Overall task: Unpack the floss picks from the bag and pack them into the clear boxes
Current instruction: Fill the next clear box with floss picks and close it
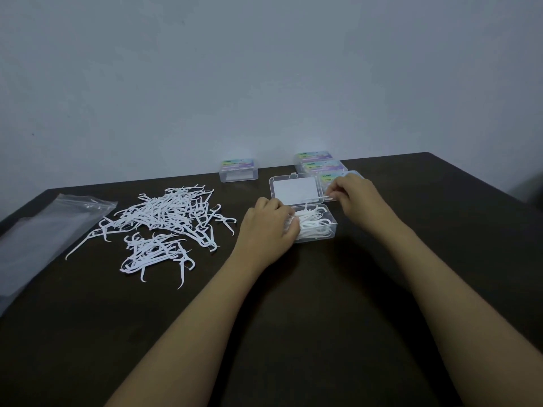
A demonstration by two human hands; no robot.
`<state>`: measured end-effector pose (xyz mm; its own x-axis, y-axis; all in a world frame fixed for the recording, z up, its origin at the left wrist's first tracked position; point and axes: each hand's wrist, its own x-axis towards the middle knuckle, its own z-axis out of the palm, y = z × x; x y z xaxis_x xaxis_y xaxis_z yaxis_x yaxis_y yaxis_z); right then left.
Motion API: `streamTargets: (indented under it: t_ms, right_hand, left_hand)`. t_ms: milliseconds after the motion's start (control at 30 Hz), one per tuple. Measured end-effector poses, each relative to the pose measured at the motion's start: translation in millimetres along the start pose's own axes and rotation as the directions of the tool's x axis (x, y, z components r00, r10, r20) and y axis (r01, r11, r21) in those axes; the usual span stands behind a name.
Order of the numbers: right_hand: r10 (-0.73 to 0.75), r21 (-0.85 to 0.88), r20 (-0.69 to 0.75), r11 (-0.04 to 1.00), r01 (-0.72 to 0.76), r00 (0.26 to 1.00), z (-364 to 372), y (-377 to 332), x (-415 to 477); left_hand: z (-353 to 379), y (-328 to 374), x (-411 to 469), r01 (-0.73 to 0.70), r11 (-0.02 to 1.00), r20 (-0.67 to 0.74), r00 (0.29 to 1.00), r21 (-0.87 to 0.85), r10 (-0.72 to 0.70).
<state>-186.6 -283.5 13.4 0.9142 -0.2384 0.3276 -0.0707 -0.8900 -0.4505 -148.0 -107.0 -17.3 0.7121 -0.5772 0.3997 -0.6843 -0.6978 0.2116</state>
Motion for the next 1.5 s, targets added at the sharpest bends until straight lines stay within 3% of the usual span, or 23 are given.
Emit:
streamTargets:
  t_ms: [167,600,733,933,1100,1367,1500]
  right_hand:
    - [-0.016,-0.037,0.008,0.999,0.017,1.0,2.5,-3.7,-0.2]
    - [-0.11,-0.183,0.051,0.976,0.118,0.993,18.6,-14.0,-1.8]
    - [-0.115,-0.146,0.098,0.981,0.129,0.988,15.1,-21.9,-3.0]
    - [-0.103,-0.146,0.165,0.981,0.128,0.981,7.7,-26.2,-4.5]
    - [-0.08,-0.046,0.066,0.995,0.083,0.995,5.5,-22.6,-6.5]
    - [-0.086,-0.131,0.217,0.985,0.116,0.972,2.4,-23.9,-2.6]
    - [-0.087,-0.094,0.128,0.991,0.099,0.988,2.0,-16.8,-3.8]
  left_hand:
    - [0.4,2.6,1.3,-0.014,0.998,0.024,1.0,0.058,0.012]
    - [-1.4,2.0,-0.5,-0.037,0.998,0.111,0.993,-0.054,0.043]
    - [-2.9,2.4,-1.4,-0.034,0.996,0.119,0.992,-0.079,0.043]
    - [-3.2,2.3,-1.5,-0.002,0.997,0.094,0.996,-0.083,0.01]
    - [-4.2,1.1,-0.7,0.021,0.991,0.091,0.996,-0.132,-0.009]
    - [0.4,-1.8,-1.3,0.03,0.989,0.039,0.999,-0.143,-0.025]
    - [0.8,-3.3,-1.5,0.013,0.982,-0.052,0.998,-0.191,-0.023]
